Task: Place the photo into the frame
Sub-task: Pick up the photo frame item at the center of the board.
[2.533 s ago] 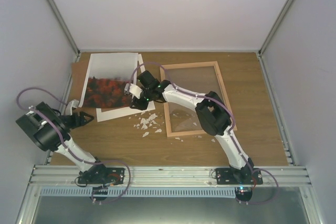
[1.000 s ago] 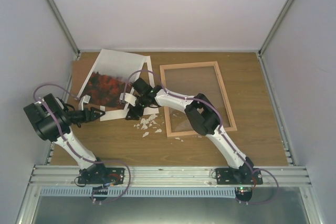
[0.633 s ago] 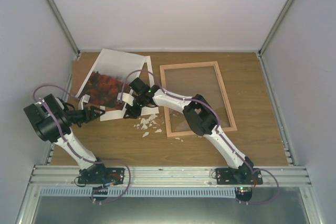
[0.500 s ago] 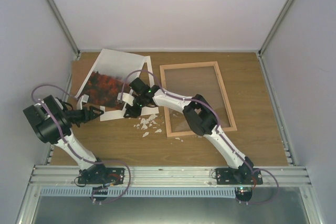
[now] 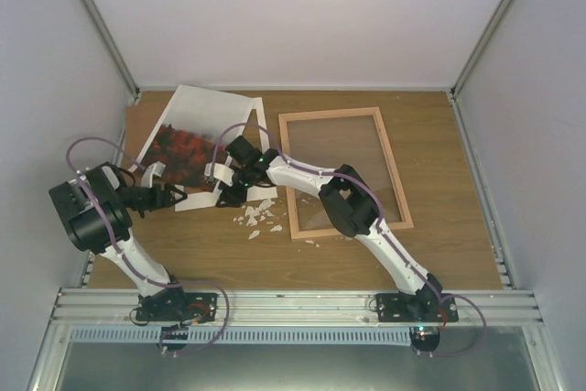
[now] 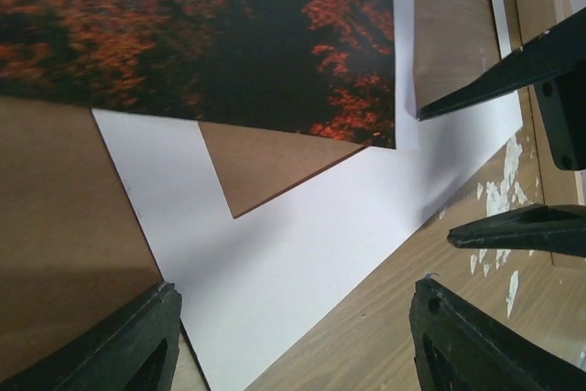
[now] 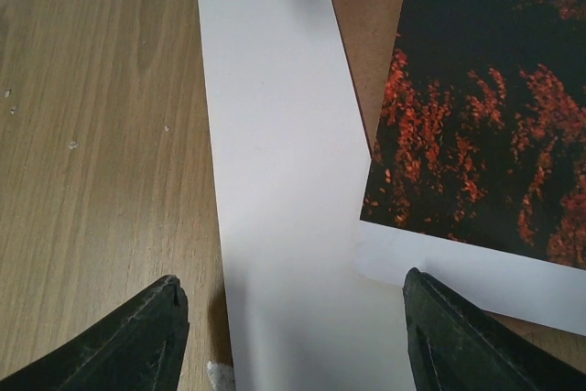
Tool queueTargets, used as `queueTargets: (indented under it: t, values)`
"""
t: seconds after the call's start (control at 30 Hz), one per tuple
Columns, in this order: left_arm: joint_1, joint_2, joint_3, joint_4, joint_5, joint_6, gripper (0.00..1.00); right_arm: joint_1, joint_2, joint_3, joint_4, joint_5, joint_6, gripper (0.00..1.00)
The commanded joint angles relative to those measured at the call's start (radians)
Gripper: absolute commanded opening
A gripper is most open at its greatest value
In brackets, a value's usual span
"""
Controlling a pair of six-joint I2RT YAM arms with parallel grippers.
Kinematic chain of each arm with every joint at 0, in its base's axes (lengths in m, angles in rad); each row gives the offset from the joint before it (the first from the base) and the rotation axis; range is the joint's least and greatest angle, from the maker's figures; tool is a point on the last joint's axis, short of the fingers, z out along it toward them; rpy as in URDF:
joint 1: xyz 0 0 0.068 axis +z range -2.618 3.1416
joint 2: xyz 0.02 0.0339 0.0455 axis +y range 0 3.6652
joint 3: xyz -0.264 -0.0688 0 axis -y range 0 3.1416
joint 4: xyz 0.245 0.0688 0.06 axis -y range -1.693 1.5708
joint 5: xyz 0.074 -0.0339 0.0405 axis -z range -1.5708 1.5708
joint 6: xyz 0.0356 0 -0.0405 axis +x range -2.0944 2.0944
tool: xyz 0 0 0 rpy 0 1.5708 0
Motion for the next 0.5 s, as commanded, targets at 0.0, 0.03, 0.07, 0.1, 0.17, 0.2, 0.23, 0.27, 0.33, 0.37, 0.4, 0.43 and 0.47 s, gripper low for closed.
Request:
queueTargets:
  t: [0.0,0.03,0.07,0.1,0.17,0.2,0.23,0.27,0.33,0.37,0.4,0.43,0.47]
  values:
    - [-0.057,0.071,-0.003,0.017,-0.101,-0.009,0.7,0.036,0.044,-0.032,-0.061,0.018,-0.047,0.66]
    - [-0.06,0.077,0.003,0.012,-0.09,-0.006,0.7,0.042,0.046,-0.032,-0.061,0.026,-0.051,0.67]
    - [-0.062,0.082,0.011,0.004,-0.077,-0.002,0.7,0.047,0.047,-0.034,-0.061,0.034,-0.056,0.68]
    - [-0.061,0.085,0.017,-0.007,-0.062,0.004,0.7,0.052,0.05,-0.035,-0.06,0.042,-0.058,0.69]
    - [-0.063,0.089,0.033,-0.025,-0.034,0.017,0.7,0.058,0.05,-0.038,-0.052,0.063,-0.057,0.7]
    - [-0.065,0.088,0.038,-0.034,-0.019,0.023,0.69,0.061,0.049,-0.039,-0.046,0.079,-0.054,0.7]
    - [-0.066,0.088,0.043,-0.042,-0.007,0.029,0.69,0.062,0.049,-0.042,-0.041,0.091,-0.054,0.7]
    - [-0.068,0.086,0.045,-0.048,-0.002,0.033,0.69,0.064,0.049,-0.042,-0.035,0.104,-0.051,0.7]
    - [-0.081,0.09,0.047,-0.058,0.004,0.042,0.69,0.066,0.05,-0.044,-0.027,0.119,-0.047,0.71]
    - [-0.087,0.094,0.047,-0.058,0.002,0.041,0.69,0.067,0.052,-0.045,-0.024,0.122,-0.046,0.71]
    - [-0.092,0.101,0.05,-0.058,0.001,0.04,0.69,0.068,0.055,-0.045,-0.026,0.123,-0.049,0.72]
    - [-0.095,0.109,0.053,-0.06,0.005,0.039,0.69,0.069,0.057,-0.045,-0.027,0.122,-0.051,0.72]
    - [-0.095,0.119,0.06,-0.061,0.009,0.036,0.68,0.071,0.059,-0.047,-0.03,0.118,-0.055,0.73]
